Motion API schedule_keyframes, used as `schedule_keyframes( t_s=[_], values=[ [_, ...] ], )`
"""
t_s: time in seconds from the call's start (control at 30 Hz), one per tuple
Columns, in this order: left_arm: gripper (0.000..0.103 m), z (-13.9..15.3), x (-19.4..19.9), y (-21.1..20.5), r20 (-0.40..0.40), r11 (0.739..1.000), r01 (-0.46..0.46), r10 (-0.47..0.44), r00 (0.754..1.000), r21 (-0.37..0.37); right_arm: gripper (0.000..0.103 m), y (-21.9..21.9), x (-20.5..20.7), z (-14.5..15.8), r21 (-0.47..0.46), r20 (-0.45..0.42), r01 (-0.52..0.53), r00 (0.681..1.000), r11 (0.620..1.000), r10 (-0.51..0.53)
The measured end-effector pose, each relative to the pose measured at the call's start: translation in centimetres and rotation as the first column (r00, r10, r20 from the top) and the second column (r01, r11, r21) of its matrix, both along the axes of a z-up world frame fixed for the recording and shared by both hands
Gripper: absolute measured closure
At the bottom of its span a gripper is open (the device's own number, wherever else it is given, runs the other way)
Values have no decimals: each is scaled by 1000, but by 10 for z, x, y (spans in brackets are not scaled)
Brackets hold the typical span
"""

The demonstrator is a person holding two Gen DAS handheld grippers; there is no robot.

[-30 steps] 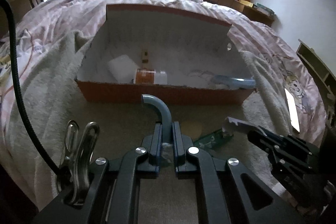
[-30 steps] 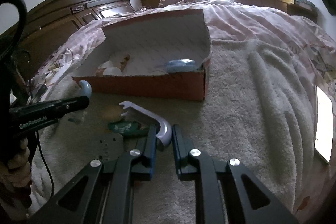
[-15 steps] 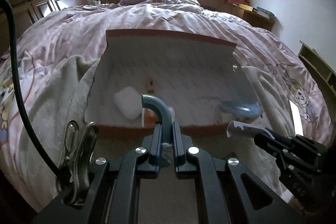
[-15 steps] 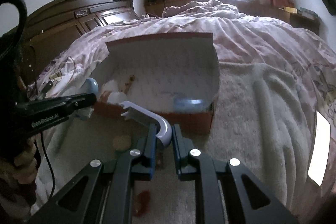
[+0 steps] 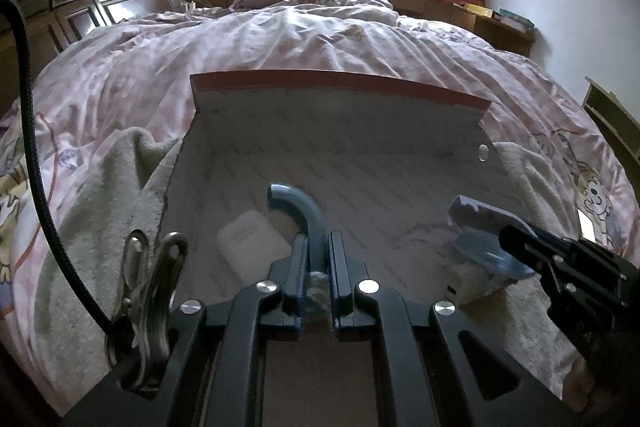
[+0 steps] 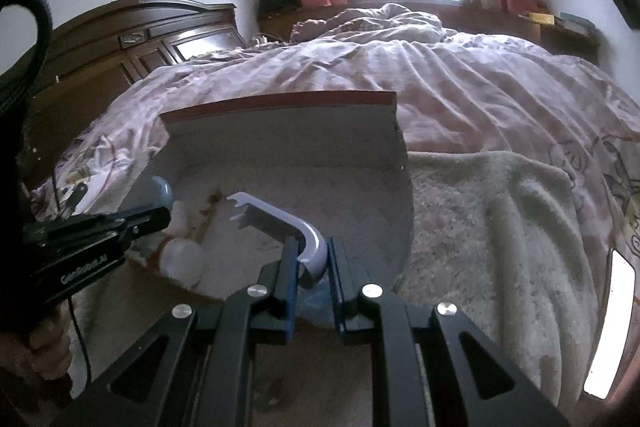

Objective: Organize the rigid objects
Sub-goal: 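Lower both hooks into the box and open both grippers, then withdraw both grippers from the box toward the remaining items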

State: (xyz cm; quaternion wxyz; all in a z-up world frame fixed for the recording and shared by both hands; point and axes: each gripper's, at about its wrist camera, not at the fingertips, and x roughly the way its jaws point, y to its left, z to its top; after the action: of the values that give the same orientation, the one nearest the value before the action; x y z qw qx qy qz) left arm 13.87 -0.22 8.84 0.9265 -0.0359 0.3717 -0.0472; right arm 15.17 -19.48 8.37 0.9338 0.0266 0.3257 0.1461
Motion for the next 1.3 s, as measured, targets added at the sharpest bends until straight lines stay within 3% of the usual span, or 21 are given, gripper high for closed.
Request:
schedule_keyframes(
  t_s=[0.07,0.17,0.3,0.43,1.3],
  values=[
    [93,-1,3,0,3,1000,-6,6,1000,11,88,-1,5,-2,-3,-6,9,1000,1000,-9],
    [79,-2,5,-2,-14,999,-11,11,1000,35,87,-5,11,-4,0,-15,26,1000,1000,-26],
    [75,-3,5,-3,-22,999,-9,11,1000,53,64,-8,12,-5,11,-20,44,999,999,-44],
    [74,-1,3,-4,-24,998,-10,12,1000,61,57,-8,8,-2,12,-6,46,999,999,-46],
    [74,4,-33,-1,-14,999,-12,12,1000,41,45,-3,-31,7,10,27,16,999,1000,-16]
  ],
)
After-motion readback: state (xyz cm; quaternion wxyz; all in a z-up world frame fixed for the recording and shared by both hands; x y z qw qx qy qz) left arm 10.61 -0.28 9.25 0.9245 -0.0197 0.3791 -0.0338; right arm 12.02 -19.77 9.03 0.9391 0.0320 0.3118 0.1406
